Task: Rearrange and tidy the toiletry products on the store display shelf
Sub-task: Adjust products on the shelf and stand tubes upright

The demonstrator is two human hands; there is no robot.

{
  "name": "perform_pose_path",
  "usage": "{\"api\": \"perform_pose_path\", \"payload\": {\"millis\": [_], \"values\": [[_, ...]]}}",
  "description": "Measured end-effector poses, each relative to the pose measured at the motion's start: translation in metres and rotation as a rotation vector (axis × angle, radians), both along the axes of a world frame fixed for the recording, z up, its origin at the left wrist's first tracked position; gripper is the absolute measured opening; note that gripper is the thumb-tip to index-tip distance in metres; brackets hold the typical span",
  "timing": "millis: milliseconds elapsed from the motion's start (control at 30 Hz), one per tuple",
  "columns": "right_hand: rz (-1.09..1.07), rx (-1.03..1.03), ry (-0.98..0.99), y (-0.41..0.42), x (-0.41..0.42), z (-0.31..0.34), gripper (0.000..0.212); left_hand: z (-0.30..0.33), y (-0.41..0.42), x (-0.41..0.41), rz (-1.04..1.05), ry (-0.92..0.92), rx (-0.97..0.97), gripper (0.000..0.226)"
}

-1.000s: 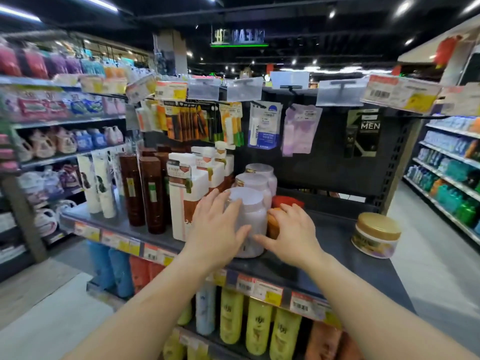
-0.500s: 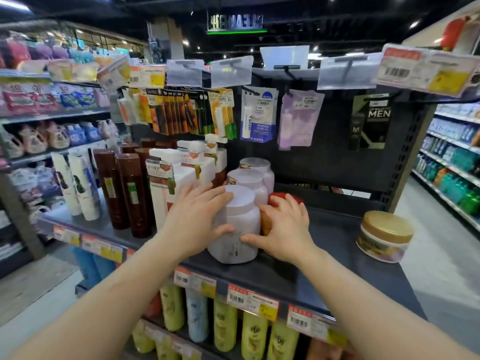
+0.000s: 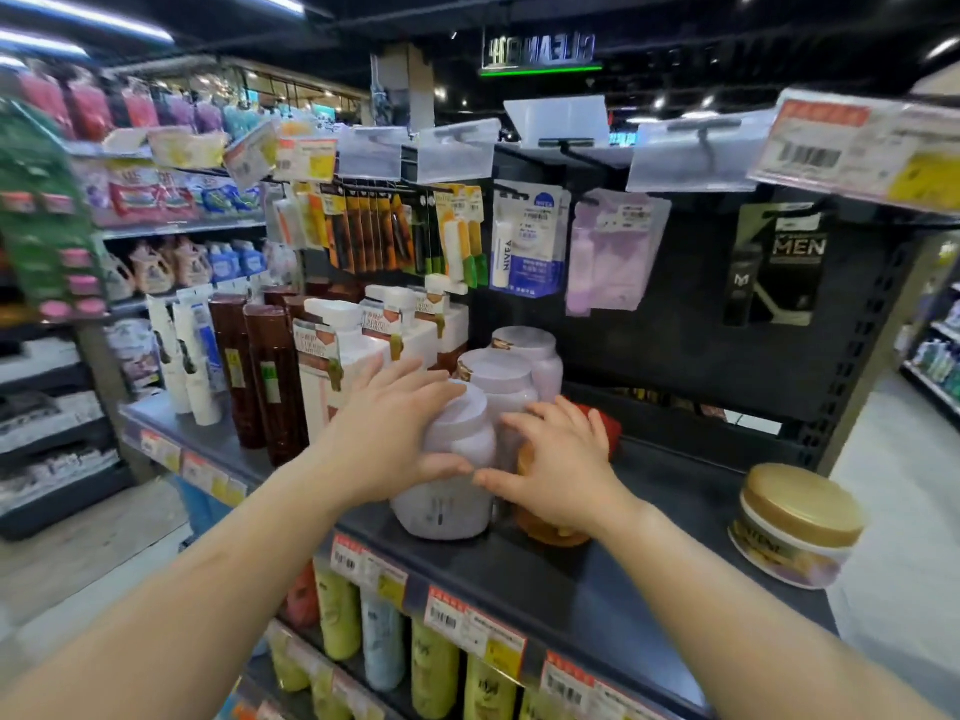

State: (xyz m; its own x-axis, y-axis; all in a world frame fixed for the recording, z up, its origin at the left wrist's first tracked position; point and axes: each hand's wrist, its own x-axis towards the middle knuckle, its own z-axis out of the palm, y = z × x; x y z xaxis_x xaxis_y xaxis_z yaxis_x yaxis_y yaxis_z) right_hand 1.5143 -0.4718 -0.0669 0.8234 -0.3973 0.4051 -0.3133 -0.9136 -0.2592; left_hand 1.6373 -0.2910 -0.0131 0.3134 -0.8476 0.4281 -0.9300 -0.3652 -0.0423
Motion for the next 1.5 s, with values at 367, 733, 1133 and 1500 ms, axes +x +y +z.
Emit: {"api": "perform_pose_path", "payload": {"millis": [367, 733, 1133, 1500], "values": [[-0.069, 0.186, 0.106, -0.040, 0.031, 0.025, 0.076, -0.001, -0.036, 0.000, 0.009, 0.112, 0.090, 0.089], [-0.043, 0.196, -0.046, -0.039, 0.039, 0.023, 0.064, -0.001, -0.038, 0.001, 0.059, 0.131, 0.090, 0.090], [-0.161, 0.204, 0.001, -0.050, 0.008, 0.022, 0.062, 0.003, -0.041, -0.005, 0.105, 0.099, 0.138, 0.092], [0.016, 0.565, 0.075, -0.057, -0.035, 0.007, 0.013, -0.011, -0.049, -0.049, -0.137, -0.064, 0.096, 0.075]]}}
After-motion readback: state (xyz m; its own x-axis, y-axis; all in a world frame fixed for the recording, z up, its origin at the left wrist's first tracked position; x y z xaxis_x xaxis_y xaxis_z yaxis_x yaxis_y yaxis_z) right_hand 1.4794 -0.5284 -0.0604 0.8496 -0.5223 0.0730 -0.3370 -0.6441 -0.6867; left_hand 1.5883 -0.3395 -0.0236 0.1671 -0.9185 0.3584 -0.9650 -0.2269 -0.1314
